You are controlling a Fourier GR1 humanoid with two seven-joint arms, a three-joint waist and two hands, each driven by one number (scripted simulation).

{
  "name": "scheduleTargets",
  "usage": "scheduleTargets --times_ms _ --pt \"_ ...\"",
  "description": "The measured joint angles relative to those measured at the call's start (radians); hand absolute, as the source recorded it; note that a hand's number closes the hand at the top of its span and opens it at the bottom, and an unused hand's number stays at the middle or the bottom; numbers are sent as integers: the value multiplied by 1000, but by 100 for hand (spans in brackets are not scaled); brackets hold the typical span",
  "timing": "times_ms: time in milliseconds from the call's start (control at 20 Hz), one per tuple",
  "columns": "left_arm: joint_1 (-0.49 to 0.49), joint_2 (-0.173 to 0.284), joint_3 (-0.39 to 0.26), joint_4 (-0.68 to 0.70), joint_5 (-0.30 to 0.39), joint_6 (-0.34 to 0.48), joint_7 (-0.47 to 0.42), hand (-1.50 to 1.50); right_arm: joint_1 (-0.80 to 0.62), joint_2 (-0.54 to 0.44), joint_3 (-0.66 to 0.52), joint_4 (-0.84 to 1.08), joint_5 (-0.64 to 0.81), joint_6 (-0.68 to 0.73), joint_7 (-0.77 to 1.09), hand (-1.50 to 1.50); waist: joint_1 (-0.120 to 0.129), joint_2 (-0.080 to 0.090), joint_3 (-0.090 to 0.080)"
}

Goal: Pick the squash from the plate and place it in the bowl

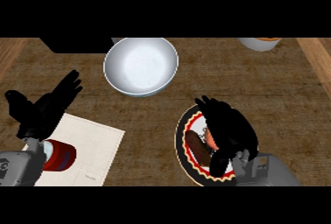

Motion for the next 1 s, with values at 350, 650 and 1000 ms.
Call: scheduleTargets --times_ms 350,650,1000 --pt "-38 -6 47 29 -5 -40 17 0 6 48 -36 88 71 8 -51 -150 0 1 0" --pt "-14 -37 51 -11 -34 -39 30 0 -6 80 -68 192 121 5 -103 -150 2 0 0" --pt "-14 -65 63 -38 -58 -47 63 0 18 92 -102 255 178 -5 -158 -150 1 1 0"
